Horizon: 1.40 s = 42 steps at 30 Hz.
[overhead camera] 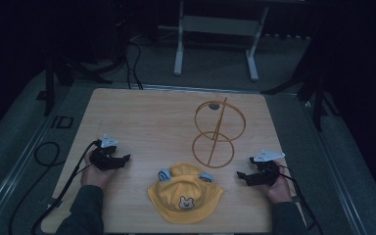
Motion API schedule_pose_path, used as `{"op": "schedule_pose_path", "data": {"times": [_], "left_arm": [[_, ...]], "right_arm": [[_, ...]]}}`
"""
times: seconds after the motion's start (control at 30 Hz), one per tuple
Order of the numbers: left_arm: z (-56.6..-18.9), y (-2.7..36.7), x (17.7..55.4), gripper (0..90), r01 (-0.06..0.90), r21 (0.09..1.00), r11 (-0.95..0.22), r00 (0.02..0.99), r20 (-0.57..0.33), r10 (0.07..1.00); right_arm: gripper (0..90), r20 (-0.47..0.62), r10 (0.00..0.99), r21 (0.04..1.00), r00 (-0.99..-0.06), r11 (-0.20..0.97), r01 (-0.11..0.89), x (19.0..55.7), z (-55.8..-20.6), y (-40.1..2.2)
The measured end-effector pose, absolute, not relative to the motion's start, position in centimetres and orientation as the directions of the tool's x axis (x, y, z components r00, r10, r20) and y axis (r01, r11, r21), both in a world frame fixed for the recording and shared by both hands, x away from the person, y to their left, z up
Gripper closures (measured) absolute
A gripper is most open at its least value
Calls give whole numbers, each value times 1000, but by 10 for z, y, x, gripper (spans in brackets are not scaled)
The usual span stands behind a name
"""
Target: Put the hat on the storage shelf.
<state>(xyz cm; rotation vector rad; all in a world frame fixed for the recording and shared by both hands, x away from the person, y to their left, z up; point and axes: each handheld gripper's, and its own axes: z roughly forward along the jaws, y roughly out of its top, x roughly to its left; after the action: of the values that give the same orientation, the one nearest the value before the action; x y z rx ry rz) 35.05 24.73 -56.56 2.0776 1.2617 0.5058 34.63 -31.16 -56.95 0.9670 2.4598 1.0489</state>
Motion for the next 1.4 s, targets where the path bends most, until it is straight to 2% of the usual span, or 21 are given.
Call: {"op": "schedule_pose_path", "data": {"times": [0.13, 0.23, 0.83, 1.4], "left_arm": [[-563, 251, 350, 451, 649, 686, -329, 457, -6, 890], [-561, 253, 347, 473, 655, 674, -342, 467, -4, 884], [-539, 260, 337, 507, 653, 644, -398, 513, 11, 858], [-512, 252, 334, 532, 621, 624, -475, 594, 20, 804]], "right_arm": [[136, -8, 684, 724, -730, 507, 467, 346, -569, -312], [136, -8, 684, 724, -730, 508, 467, 346, -569, -312], [136, -9, 684, 724, -730, 508, 467, 346, -569, -312], [136, -8, 684, 724, -730, 508, 467, 346, -569, -312]]}}
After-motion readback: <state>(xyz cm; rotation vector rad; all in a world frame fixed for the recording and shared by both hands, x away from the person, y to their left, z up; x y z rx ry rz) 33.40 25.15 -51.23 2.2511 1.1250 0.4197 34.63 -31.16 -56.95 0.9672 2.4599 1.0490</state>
